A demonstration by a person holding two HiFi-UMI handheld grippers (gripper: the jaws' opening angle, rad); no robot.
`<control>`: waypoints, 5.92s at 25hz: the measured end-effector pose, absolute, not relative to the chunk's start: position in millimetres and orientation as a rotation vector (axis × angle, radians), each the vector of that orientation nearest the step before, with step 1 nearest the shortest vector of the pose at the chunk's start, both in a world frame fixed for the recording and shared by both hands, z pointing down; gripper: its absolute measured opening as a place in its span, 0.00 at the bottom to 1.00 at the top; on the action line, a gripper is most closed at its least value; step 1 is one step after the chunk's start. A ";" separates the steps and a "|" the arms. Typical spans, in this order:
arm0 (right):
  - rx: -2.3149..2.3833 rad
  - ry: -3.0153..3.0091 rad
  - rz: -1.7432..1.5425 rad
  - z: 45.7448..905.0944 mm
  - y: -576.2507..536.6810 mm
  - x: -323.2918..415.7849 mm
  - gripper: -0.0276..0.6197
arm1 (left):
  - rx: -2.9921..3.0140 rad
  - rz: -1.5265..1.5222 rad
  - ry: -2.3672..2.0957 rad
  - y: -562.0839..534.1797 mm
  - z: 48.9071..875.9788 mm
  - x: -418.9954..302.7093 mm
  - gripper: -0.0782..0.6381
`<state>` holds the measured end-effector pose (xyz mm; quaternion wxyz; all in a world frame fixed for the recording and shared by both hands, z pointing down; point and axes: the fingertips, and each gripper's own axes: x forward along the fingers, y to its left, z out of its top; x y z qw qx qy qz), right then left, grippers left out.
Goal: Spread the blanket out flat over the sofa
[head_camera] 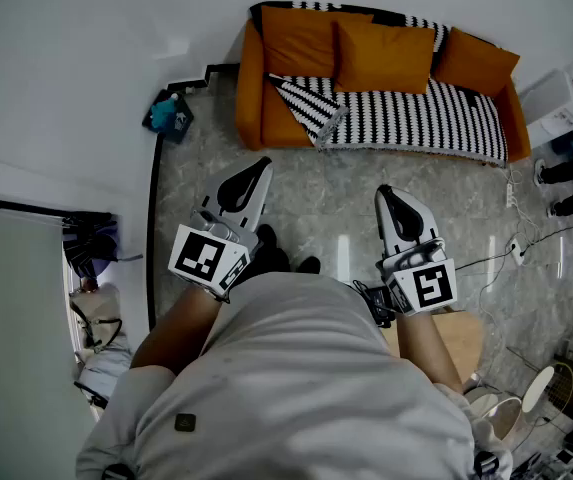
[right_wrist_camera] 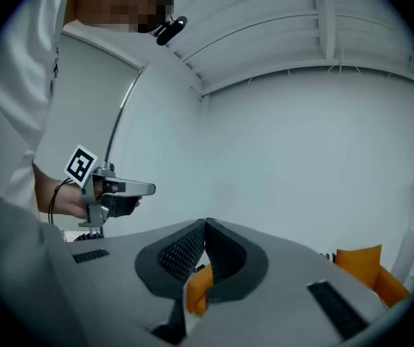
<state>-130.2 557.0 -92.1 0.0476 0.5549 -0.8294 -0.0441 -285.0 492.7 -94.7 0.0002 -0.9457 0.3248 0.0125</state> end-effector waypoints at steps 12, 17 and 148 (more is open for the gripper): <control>1.678 -2.490 -0.086 -75.1 506.6 -142.4 0.09 | -2.995 0.036 1.010 441.6 -84.3 -304.9 0.12; 1.721 -2.471 -0.084 -76.7 456.7 -153.9 0.09 | -3.024 0.032 0.988 393.3 -78.9 -321.3 0.12; 0.435 -1.876 0.824 824.4 113.1 -54.1 0.17 | -3.470 -0.843 1.303 18.6 461.0 -75.9 0.12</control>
